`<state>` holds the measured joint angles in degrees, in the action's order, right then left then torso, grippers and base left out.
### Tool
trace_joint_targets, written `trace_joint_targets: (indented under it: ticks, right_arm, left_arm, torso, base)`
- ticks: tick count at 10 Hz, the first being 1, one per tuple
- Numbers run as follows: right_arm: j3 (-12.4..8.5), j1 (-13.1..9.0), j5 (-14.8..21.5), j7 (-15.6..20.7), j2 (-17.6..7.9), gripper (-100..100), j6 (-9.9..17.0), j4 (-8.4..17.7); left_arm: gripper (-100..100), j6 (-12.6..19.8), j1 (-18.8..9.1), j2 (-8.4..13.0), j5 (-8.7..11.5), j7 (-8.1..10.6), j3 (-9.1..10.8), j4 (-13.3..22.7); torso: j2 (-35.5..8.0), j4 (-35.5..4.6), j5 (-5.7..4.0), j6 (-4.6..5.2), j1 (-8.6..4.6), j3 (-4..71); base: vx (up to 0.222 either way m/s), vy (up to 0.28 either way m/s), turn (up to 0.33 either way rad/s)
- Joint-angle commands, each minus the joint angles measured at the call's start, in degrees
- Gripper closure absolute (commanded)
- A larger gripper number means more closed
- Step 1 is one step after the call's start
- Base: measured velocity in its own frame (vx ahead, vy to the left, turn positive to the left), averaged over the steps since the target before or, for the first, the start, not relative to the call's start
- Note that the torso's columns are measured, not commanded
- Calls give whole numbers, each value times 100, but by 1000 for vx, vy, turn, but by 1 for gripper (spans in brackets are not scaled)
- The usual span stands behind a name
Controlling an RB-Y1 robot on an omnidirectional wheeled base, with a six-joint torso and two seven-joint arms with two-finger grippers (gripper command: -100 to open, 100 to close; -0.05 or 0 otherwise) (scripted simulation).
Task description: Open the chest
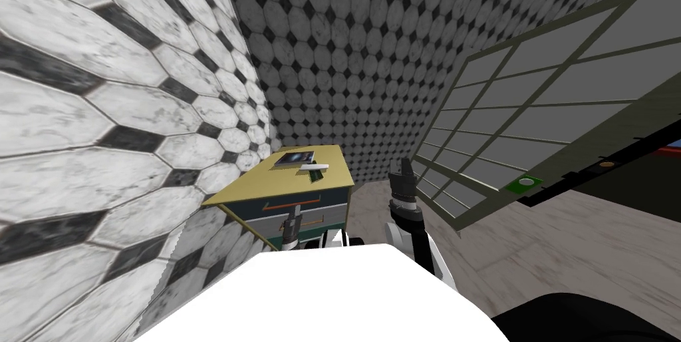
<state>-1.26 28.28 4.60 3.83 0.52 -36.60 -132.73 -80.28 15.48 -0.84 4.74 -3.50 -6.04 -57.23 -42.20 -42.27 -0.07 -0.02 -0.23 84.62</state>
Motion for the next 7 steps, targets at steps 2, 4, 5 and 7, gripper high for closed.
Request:
trace_joint_targets:
  ticks: [2,4,5,7]
  right_arm:
    - [1,-1,0,0,1,0,0,0]
    - [1,0,0,0,0,0,0,0]
    - [0,0,0,0,0,0,0,0]
    - [0,0,0,0,0,0,0,0]
  left_arm:
    - [100,-270,-161,161,-182,453,384,419]
    - [100,-424,-244,250,-283,694,590,659]
    - [100,-501,-286,294,-334,815,693,780]
    - [100,-655,-369,383,-435,1055,900,1021]
  torso:
    - [40,30,25,17,21,15]
    - [38,34,30,17,27,15]
    - [18,14,16,8,25,8]
    - [-15,-3,9,2,28,-10]
  base:
    - [0,-84,44]
    - [3,-90,34]
    - [9,-89,34]
    - [5,-72,44]
